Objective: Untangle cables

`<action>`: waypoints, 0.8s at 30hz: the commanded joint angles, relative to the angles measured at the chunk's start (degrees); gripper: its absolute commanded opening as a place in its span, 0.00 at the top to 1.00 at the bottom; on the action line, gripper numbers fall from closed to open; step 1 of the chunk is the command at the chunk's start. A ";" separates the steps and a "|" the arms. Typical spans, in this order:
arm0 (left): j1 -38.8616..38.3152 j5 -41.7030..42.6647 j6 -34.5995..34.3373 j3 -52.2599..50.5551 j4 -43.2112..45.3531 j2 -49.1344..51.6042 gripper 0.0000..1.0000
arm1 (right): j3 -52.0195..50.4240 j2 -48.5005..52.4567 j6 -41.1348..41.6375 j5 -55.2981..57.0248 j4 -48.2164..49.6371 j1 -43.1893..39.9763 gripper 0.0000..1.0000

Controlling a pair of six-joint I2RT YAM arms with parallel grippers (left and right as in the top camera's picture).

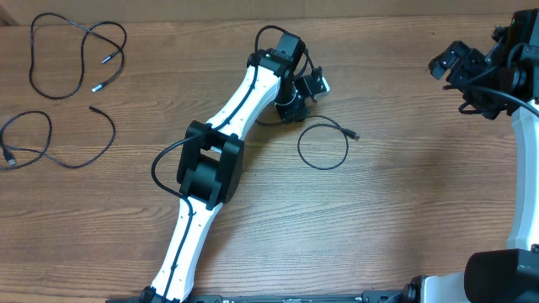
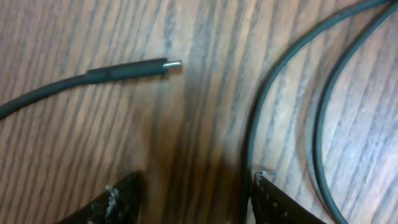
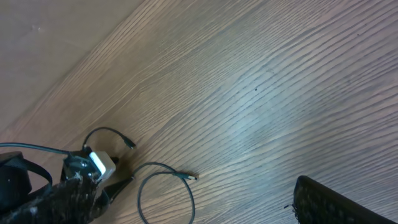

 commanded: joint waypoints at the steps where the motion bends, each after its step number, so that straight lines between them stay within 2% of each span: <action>1: -1.55 1.07 2.51 -5.25 -0.90 2.56 0.51 | 0.79 -0.11 0.26 -0.24 0.31 0.04 0.00; 10: -2.45 3.74 3.45 -5.51 -1.99 2.25 0.46 | 0.79 -0.11 0.26 -0.24 0.31 0.04 0.00; 13: -2.71 1.07 4.68 -5.51 -2.14 2.29 0.52 | 0.79 -0.11 0.26 -0.24 0.31 0.04 0.00; 16: -2.75 0.15 4.85 -5.75 -1.20 2.54 0.51 | 0.79 -0.11 0.26 -0.24 0.31 0.04 0.00; 18: -2.71 0.26 4.85 -5.81 -0.90 2.54 0.59 | 0.79 -0.11 0.26 -0.24 0.31 0.04 0.00; 21: -2.51 0.04 4.85 -5.84 -0.92 2.54 0.92 | 0.79 -0.11 0.26 -0.24 0.31 0.04 0.00; 22: -2.38 0.07 4.87 -5.84 -0.90 2.54 0.96 | 0.79 -0.11 0.26 -0.24 0.31 0.04 0.00; 24: -2.36 0.09 4.87 -5.95 -0.90 2.56 0.96 | 0.79 -0.11 0.26 -0.24 0.31 0.04 0.00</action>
